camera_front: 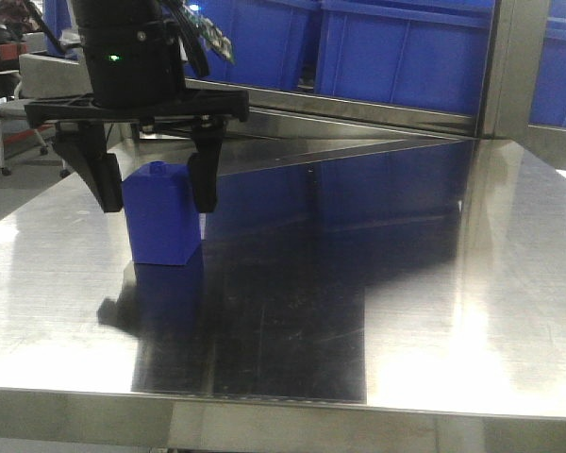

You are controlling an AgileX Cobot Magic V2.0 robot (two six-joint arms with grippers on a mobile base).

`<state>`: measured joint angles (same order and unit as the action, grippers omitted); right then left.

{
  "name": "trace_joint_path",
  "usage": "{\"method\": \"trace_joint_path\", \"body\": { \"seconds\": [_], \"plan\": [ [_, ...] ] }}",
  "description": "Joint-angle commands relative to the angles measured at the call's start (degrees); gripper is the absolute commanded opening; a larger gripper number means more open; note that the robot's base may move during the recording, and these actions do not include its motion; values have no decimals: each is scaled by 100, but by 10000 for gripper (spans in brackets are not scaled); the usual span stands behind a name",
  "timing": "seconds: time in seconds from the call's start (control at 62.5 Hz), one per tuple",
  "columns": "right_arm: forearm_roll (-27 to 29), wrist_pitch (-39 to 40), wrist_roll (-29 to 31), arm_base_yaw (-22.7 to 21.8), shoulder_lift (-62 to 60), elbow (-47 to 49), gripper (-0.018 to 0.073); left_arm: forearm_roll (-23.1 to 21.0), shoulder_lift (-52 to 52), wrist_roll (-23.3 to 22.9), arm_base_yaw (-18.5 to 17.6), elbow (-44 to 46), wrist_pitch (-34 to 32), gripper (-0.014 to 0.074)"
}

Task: Pick and sort blue part to right shelf
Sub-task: 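Lower the left gripper over the remaining blue bottle and close it, then lift the blue bottle off the table with the left gripper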

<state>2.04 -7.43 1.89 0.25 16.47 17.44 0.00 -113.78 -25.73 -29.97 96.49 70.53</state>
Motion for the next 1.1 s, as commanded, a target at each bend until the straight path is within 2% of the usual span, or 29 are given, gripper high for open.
{"method": "trace_joint_path", "body": {
  "seconds": [0.0,0.16,0.432,0.688,0.816,0.96,1.089],
  "plan": [
    [-40,560,48,-33,34,178,311,0,196,-8,-31,172,184,565],
    [-40,560,48,-33,34,178,311,0,171,-8,-31,172,210,558],
    [-40,560,48,-33,34,178,311,0,171,-8,-31,172,210,391],
    [-40,560,48,-33,34,178,311,-134,377,71,-31,172,222,332],
    [-40,560,48,-33,34,178,311,-389,686,746,-31,172,222,331],
    [-40,560,48,-33,34,178,311,-846,1084,1928,-31,172,222,331],
    [-40,560,48,-33,34,178,311,-1207,1413,2703,-31,49,169,331]
  ]
}}
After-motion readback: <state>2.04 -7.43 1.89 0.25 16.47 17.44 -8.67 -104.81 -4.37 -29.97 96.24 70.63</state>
